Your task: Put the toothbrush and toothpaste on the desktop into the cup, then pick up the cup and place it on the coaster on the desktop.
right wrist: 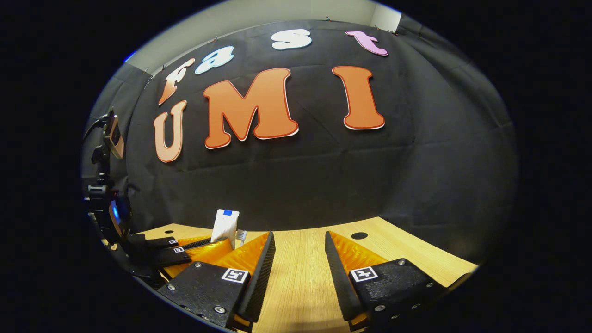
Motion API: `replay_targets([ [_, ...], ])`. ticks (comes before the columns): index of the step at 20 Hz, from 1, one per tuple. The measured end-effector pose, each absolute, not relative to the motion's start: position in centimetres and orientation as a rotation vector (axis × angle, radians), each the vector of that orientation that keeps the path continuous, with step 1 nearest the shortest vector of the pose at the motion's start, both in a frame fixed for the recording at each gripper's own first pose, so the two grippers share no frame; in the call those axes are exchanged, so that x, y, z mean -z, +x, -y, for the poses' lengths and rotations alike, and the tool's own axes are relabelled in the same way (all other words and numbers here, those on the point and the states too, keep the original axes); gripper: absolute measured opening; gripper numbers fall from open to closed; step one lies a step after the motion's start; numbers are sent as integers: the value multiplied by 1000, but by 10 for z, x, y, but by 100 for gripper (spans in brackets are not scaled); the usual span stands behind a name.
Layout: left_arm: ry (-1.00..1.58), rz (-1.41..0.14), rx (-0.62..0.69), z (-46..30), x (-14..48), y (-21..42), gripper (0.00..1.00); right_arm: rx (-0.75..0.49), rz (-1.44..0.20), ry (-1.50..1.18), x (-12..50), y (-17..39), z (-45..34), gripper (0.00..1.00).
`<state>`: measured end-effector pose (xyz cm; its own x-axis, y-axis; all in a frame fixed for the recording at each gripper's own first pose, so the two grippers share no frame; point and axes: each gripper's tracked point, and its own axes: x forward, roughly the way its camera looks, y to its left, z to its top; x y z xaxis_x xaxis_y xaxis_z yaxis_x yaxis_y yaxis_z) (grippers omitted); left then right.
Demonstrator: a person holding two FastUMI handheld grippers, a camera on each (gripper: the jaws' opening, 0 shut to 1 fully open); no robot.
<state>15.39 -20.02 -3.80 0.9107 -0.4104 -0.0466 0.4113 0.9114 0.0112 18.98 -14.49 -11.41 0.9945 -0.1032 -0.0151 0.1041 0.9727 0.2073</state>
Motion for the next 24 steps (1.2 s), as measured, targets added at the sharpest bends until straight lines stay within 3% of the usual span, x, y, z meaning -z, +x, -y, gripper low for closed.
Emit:
replay_targets([
  [7,47,-77,432,195,46,140,27,102,-2,207,113,188,142,66],
  [8,50,-79,433,192,45,136,32,100,-4,210,113,188,142,65],
  [9,53,-75,428,189,43,135,29,99,-6,212,113,189,142,65],
  [18,66,13,406,156,4,94,96,49,29,220,99,189,123,65],
  [23,81,73,344,122,-24,70,96,0,12,286,86,183,108,65],
  [24,83,86,326,113,-29,67,96,-19,6,290,81,180,102,60],
])
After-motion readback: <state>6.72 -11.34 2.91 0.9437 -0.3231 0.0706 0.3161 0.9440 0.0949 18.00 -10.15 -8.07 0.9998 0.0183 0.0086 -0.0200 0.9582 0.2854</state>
